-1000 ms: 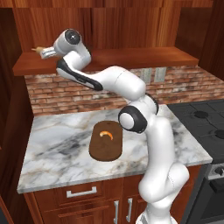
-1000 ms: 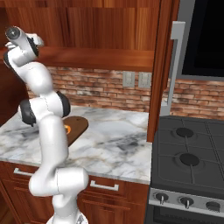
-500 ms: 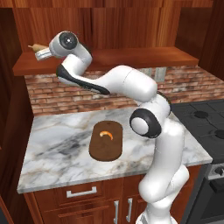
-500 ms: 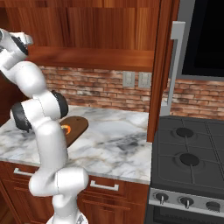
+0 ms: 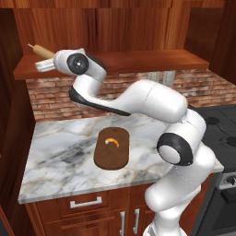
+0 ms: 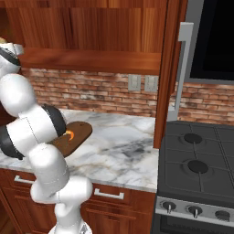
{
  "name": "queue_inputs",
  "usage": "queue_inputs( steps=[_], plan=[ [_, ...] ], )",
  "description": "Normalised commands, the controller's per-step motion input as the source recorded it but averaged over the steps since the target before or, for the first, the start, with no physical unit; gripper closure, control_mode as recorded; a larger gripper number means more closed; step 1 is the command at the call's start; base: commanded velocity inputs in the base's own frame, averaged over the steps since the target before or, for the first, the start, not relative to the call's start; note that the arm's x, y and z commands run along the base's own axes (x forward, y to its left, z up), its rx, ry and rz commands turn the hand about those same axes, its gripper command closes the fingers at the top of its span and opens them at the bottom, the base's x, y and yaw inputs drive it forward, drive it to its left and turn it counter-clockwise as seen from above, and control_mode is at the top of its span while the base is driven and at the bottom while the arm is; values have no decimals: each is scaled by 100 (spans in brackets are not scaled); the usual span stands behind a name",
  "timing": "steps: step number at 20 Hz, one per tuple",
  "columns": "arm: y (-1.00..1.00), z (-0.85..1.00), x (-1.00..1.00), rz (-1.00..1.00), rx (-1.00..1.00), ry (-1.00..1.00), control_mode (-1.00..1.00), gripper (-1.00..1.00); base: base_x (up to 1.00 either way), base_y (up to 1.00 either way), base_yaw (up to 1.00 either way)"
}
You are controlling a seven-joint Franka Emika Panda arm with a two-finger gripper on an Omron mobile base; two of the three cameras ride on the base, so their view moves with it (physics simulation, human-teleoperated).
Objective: Open the cabinet, retrieve the rolling pin, and place it next to the meat on the cutting board to prepare for tenderizing.
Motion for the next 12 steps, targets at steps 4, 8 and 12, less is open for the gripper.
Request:
queue_inputs(
  steps=[4, 8, 12],
  plan=[
    [-46, 35, -81, 0, 19, -5, -100, 100, 0, 0, 0],
    [-46, 43, -77, 0, 21, 0, -100, 100, 0, 0, 0],
    [-44, 40, -79, 0, 22, 0, -100, 100, 0, 0, 0]
  ],
)
